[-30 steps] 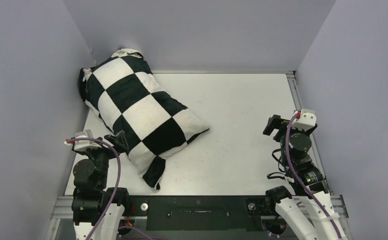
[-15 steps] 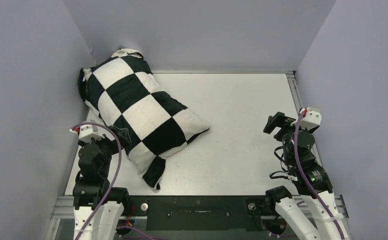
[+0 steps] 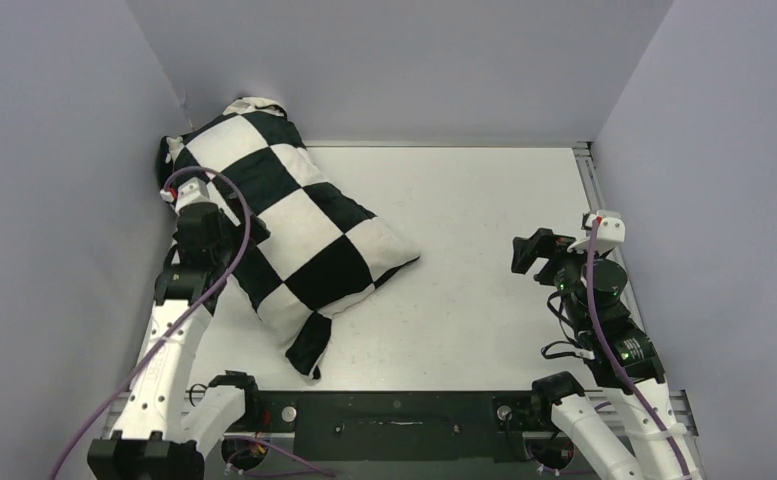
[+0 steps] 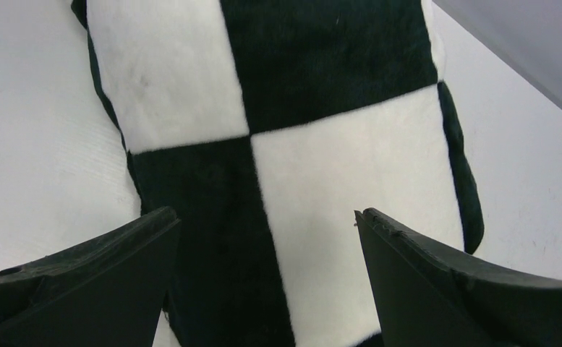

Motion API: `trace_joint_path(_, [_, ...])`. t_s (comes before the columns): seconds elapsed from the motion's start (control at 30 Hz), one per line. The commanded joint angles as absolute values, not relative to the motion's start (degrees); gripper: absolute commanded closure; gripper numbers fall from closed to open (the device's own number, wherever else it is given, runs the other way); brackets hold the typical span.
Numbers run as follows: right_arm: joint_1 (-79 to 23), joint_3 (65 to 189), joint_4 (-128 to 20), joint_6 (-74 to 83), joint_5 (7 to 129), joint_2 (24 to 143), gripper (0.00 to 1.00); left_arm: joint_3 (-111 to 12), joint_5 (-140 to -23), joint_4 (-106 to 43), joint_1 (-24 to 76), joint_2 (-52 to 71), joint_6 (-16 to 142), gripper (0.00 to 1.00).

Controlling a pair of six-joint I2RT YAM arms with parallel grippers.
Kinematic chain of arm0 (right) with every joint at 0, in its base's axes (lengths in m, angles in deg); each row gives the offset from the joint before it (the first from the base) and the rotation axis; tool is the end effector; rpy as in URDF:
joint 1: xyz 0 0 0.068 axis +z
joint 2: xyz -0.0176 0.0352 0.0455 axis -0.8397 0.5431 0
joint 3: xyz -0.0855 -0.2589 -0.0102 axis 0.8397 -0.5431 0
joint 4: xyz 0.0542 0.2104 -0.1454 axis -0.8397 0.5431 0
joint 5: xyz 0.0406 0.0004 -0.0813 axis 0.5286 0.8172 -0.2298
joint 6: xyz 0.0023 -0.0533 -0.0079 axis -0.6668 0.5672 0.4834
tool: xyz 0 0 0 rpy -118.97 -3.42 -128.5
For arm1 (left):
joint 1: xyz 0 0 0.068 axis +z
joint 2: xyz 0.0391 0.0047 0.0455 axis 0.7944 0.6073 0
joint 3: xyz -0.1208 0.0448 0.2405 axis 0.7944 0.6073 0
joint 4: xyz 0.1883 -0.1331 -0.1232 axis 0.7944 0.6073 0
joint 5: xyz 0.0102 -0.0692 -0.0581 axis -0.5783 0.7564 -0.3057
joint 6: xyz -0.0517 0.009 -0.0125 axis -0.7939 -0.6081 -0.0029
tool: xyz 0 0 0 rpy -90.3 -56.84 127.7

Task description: Remove the pillowcase from the pillow

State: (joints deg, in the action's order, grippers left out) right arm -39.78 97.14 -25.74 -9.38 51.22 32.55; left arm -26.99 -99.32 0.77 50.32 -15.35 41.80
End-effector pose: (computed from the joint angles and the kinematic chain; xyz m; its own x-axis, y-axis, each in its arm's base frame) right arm 0.1145 0.0299 0.3461 -0.2528 0.2868 -0.9240 -0.0635 0.9481 0.3116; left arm 0.1909 -0.0017 0.3181 -0.3722 -0.5205 -0.7685 -0.3623 0.8437 -0.3960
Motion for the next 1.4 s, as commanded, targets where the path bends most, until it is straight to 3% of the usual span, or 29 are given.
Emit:
trace_joint_path(0.0, [-38.95, 96.90, -28.41, -10.20, 56.52, 33.05, 0.10, -36.85, -102.10, -2.99, 51.62, -6.76, 40.29, 0.04])
trace_joint_path(0.33, [-37.95, 96.11, -28.82, -9.63, 61.53, 34.34, 0.10, -50.54, -97.37, -7.44, 55.32, 14.98, 41.73, 0.04])
trace_joint_path(0.63, [-37.93, 97.24, -25.85, -9.87, 64.10, 37.46, 0.10, -43.06, -88.07, -12.25, 53.17, 21.23, 41.35, 0.03])
trace_joint_path(0.97, [-37.94, 97.23, -25.39, -9.76, 65.79, 37.72, 0.10, -32.39, -86.38, -16.54, 35.38, 17.61, 37.39, 0.00])
trace_joint_path(1.37, [-37.94, 99.44, -22.25, -10.40, 68.04, 40.00, 0.10, -38.63, -90.60, -14.06, 14.79, 17.89, 35.16, 0.00])
